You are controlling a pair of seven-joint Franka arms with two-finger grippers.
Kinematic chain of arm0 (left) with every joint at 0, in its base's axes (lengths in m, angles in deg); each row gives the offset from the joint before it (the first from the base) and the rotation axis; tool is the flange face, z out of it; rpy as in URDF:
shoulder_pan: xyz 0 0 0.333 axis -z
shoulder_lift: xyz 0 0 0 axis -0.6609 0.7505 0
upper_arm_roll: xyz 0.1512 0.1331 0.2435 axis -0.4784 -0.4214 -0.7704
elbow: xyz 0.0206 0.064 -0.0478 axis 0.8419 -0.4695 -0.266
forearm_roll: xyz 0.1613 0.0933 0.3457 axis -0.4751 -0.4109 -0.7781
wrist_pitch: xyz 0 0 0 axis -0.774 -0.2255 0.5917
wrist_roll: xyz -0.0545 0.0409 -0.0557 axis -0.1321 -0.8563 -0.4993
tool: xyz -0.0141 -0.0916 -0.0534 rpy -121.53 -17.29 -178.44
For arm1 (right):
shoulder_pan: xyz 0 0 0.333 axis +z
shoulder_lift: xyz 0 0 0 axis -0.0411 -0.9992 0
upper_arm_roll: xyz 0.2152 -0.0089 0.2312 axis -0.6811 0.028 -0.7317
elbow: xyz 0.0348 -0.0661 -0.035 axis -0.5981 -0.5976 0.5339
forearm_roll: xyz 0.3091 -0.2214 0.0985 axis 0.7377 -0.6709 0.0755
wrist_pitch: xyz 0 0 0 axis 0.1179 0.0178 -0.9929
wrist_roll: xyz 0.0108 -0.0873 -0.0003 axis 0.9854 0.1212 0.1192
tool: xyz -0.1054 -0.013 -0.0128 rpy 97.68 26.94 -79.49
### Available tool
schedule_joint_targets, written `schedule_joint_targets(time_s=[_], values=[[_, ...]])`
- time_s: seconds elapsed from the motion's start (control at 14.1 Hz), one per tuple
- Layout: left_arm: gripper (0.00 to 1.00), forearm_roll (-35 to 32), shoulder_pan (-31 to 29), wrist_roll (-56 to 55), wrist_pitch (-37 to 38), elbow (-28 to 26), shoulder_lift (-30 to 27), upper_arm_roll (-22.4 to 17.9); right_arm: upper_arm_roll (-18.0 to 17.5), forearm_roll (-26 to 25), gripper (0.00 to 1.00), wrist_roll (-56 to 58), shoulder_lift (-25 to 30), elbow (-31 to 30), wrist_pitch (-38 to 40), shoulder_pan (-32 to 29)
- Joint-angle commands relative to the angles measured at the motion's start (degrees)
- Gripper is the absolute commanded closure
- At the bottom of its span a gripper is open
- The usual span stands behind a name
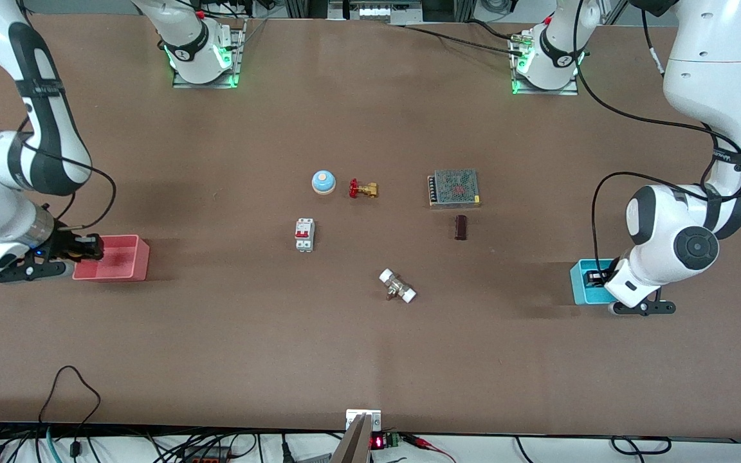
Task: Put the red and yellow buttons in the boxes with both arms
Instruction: 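Carry the yellow button into the pink box while the left gripper carries red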
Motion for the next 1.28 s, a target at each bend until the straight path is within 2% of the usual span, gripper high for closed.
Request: schedule_joint_targets(time_s=[0.0, 0.21, 0.28, 0.35, 0.43, 0.5, 0.57, 0.71, 0.99, 1.13, 1.2], values=[[0.87, -1.23, -1.05, 0.72, -1.51, -0.53, -0.09, 0.49, -0.44, 0.07, 1.0, 1.15, -3.67, 1.79, -3.13, -0.09], [0.86, -1.23, -1.14, 0.72, -1.52, -1.14, 0.17, 0.58, -0.44, -0.19, 1.0, 2.11, -5.96, 1.79, -5.77, -0.01], [0.78, -1.15, -1.14, 0.72, -1.6, -1.24, 0.17, 0.58, -0.44, -0.28, 1.0, 2.55, -6.58, 1.7, -6.04, -0.01], [0.61, -1.15, -1.14, 0.72, -1.52, -1.24, 0.26, 0.58, -0.36, -0.28, 1.0, 2.99, -7.02, 1.61, -6.21, -0.09], [0.3, -1.15, -1.14, 0.63, -1.52, -1.24, 0.17, 0.58, -0.36, -0.28, 1.0, 2.99, -7.2, 1.44, -6.22, -0.09], [0.13, -1.15, -1.14, 0.54, -1.52, -1.06, 0.08, 0.58, -0.36, -0.28, 1.0, 2.99, -7.46, 1.35, -6.22, -0.18], [0.07, -1.15, -1.14, 0.54, -1.52, -1.06, 0.0, 0.58, -0.36, -0.28, 1.0, 2.99, -7.64, 1.35, -6.3, -0.18], [0.01, -1.15, -1.23, 0.63, -1.25, -1.06, -0.27, 0.58, -0.18, -0.28, 1.0, 2.99, -8.16, 1.26, -6.39, -0.18], [0.0, -1.15, -1.23, 0.63, 1.45, -0.71, -3.6, 0.58, 0.0, -0.28, 0.98, 2.99, -8.69, 1.09, -6.57, -0.53], [0.0, -1.15, -1.05, 1.07, 6.2, -0.36, -6.58, 0.76, 0.0, -0.28, 0.91, 2.99, -8.96, 1.09, -6.92, -0.53], [0.0, -1.15, -1.05, 1.07, 7.61, -0.27, -8.16, 1.11, 0.0, -0.19, 0.82, 2.9, -9.04, 1.09, -7.01, -0.62]])
